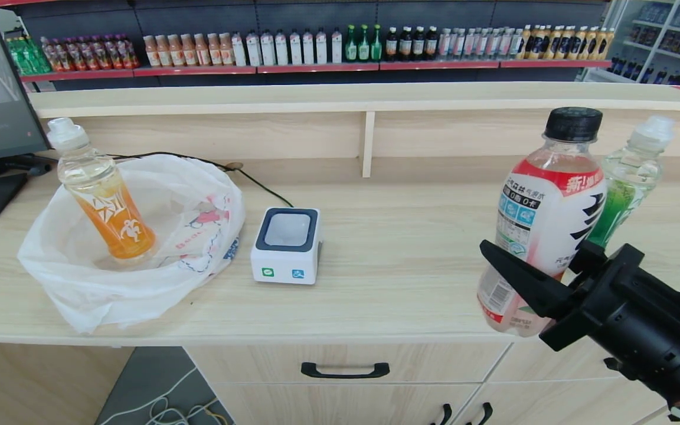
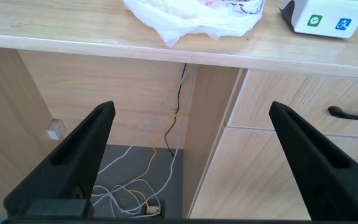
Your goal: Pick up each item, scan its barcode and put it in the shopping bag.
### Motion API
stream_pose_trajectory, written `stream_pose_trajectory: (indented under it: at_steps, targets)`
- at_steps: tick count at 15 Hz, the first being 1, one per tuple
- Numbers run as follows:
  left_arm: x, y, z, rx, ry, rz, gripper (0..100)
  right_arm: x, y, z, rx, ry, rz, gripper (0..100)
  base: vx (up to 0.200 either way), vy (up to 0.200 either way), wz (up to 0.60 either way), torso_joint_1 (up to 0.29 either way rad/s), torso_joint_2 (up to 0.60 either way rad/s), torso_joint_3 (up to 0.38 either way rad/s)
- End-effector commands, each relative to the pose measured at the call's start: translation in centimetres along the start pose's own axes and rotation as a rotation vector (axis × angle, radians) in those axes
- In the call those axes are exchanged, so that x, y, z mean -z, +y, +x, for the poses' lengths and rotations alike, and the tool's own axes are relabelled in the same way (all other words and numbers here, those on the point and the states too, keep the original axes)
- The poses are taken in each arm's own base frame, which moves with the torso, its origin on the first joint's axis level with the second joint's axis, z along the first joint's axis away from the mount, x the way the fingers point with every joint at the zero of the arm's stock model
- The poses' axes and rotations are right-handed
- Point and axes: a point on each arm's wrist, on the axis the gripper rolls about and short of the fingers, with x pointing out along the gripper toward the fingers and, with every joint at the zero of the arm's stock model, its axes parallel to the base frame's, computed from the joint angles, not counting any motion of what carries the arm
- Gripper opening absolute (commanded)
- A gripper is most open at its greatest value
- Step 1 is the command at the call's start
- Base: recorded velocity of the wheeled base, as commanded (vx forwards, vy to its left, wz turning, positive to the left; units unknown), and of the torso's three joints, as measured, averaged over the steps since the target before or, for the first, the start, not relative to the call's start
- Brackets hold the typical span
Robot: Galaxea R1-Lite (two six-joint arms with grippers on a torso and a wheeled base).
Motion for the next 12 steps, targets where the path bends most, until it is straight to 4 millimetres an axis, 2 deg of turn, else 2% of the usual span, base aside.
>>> stream_pose_trajectory:
  at_steps: [1,9,10,12]
  targets:
    - [-0.02,0.0,-0.01,-0.001,-0.001,-0.001,100,0.06,0.0,-0.04,-0.001,0.002,0.0,0,0.0,0.0,0.0,0.0,0.0,0.0]
    - [-0.02,0.0,-0.01,-0.001,-0.001,0.001,100,0.13,0.0,0.28,-0.001,0.002,0.006,0,0.0,0.0,0.0,0.0,0.0,0.0]
    - [-0.02,0.0,-0.01,-0.001,-0.001,0.001,100,0.13,0.0,0.28,-0.001,0.002,0.006,0,-0.2,0.0,0.0,0.002,0.0,0.002]
    - [-0.02,0.0,-0.01,-0.001,-0.001,-0.001,100,0.17,0.0,0.13,-0.002,0.005,0.007,0,0.0,0.0,0.0,0.0,0.0,0.0]
